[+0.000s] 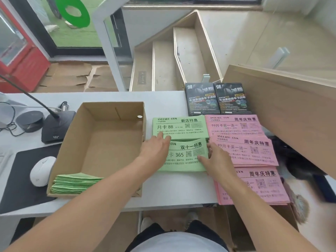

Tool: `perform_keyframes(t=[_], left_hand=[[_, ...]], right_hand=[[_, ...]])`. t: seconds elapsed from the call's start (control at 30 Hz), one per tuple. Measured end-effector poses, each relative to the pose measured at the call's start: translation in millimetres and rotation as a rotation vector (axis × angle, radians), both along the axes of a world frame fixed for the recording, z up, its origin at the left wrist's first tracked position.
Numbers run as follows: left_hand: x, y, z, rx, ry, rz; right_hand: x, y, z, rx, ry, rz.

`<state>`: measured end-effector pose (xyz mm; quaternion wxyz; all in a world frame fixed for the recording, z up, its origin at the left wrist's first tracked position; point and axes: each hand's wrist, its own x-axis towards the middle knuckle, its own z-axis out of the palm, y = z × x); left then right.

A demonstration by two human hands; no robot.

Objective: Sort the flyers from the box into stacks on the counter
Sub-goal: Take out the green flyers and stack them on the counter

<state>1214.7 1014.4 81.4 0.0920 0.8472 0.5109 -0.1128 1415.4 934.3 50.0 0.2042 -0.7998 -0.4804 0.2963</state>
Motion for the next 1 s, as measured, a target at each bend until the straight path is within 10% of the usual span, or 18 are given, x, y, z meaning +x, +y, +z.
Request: perform_keyframes(t=[0.23, 0.5, 0.8, 0.93, 1.0], left_hand=[[1.8, -3.9, -20.8, 0.160, 0.034, -0.060], [-55.0, -18.3, 21.1, 0.399, -0.678, 0.162], [-199.9, -17.1, 18.9, 0.288, -0.510, 0.437], [-224.3, -23.1, 7.8, 0.302, -0.542, 0.426], [-229.7, -27.4, 0.7, 0.309, -0.585, 0.432]], right_hand=[[-6.2, -2.6, -6.6, 0.015, -0.586, 0.148], [-42.0, -8.3, -26.7, 0.105, -0.467, 0.653], [-63.7, 19.7, 9.1, 0.006, -0.445, 0.581], [-128.9, 42.1, 49.1, 0.410, -0.099, 0.591], [-174.0, 49.7, 67.6, 0.292, 0.002, 0.824]])
